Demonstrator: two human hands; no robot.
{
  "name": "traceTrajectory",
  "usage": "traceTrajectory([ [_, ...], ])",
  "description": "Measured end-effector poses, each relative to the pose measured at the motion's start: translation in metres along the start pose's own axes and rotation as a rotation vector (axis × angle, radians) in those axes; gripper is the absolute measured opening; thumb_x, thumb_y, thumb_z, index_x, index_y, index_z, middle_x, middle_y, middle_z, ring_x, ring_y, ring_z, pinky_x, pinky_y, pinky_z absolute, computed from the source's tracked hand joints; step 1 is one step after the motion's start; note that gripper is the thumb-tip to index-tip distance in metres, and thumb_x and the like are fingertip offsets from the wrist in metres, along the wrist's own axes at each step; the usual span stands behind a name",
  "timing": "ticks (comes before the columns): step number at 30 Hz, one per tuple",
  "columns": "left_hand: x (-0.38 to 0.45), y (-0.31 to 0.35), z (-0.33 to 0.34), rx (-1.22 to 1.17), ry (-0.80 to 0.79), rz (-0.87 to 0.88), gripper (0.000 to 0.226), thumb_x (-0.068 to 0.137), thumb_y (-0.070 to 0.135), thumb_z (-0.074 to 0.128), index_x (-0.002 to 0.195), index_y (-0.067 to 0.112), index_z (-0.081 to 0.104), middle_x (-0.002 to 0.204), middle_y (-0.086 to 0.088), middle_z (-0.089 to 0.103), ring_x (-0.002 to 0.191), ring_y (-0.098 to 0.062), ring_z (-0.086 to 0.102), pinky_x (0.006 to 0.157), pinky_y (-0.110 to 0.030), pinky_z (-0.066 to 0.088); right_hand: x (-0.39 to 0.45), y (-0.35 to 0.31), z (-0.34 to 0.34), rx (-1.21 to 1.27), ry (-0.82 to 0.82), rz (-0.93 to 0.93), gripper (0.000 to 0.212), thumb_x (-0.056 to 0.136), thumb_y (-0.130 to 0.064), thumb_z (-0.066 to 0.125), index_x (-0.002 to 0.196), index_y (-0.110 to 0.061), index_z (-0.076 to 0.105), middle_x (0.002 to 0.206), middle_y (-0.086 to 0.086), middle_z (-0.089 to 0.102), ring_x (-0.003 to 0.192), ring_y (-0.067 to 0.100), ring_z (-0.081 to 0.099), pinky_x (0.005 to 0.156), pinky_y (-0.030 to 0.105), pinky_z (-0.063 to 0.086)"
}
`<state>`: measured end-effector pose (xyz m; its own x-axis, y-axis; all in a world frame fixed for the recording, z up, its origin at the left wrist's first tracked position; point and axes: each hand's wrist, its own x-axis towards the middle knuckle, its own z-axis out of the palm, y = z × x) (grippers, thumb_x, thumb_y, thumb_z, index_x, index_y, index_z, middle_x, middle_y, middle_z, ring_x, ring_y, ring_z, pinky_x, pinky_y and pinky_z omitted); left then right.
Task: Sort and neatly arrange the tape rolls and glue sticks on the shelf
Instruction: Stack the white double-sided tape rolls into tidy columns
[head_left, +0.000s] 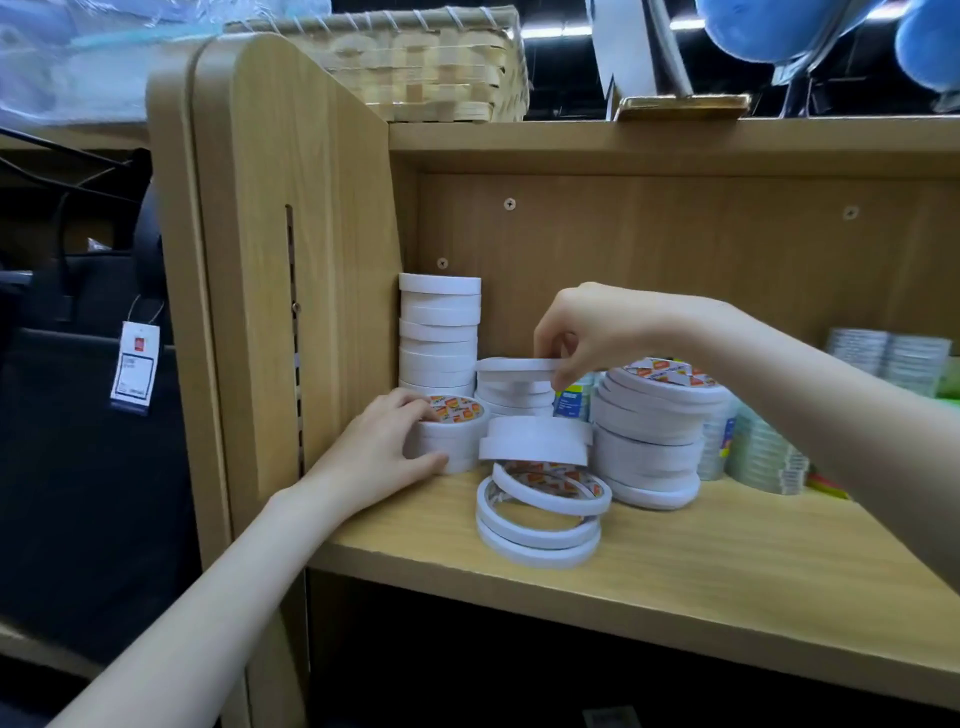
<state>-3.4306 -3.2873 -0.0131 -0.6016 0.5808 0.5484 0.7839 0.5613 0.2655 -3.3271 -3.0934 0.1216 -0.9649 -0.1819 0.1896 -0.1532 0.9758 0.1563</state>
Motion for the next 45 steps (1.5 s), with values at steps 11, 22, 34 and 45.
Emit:
traceTrajectory([
  [11,0.010,0.040,-0.006,-0.061,-0.131,0.281,0.048,0.089,0.020,0.056,0.135,0.029,0.044,0.128,0.018,0.046,0.120,0.005,0.029,0.104,-0.021,0.027,-0.036,0.005,-0.011,0.029,0.110,-0.008,0.016,0.075,-0.017,0.075,0.074,-0.026,0.061,0.058,-0.017,0.051,0.055,-0.013,0.050,0.049,0.004,0.034],
  [22,-0.037,0.050,0.000,-0.275,-0.025,0.360,0.037,0.082,0.047,0.046,0.107,0.026,0.064,0.108,0.011,0.057,0.107,0.001,0.047,0.090,-0.007,0.033,-0.080,-0.001,-0.002,0.070,0.245,-0.132,0.016,0.071,-0.015,0.078,0.085,-0.012,0.072,0.060,-0.022,0.048,0.062,-0.013,0.050,0.058,0.003,0.033],
  [34,-0.053,0.052,-0.001,-0.524,-0.091,0.138,0.028,0.070,0.015,0.080,0.089,0.014,0.059,0.103,-0.004,0.049,0.099,-0.010,0.053,0.090,-0.029,0.052,-0.082,-0.013,0.062,0.349,0.063,-0.080,0.029,0.081,-0.023,0.071,0.058,-0.020,0.053,0.053,-0.014,0.052,0.045,0.009,0.059,0.059,0.020,0.041],
  [45,-0.057,0.059,0.000,-0.593,0.071,0.097,0.076,0.069,0.019,0.081,0.121,0.043,0.031,0.124,0.019,0.035,0.108,-0.004,0.048,0.078,-0.015,0.051,-0.090,-0.022,0.046,0.523,-0.011,-0.055,0.020,0.087,-0.018,0.064,0.080,0.000,0.060,0.064,0.002,0.060,0.043,0.010,0.061,0.038,0.016,0.034],
])
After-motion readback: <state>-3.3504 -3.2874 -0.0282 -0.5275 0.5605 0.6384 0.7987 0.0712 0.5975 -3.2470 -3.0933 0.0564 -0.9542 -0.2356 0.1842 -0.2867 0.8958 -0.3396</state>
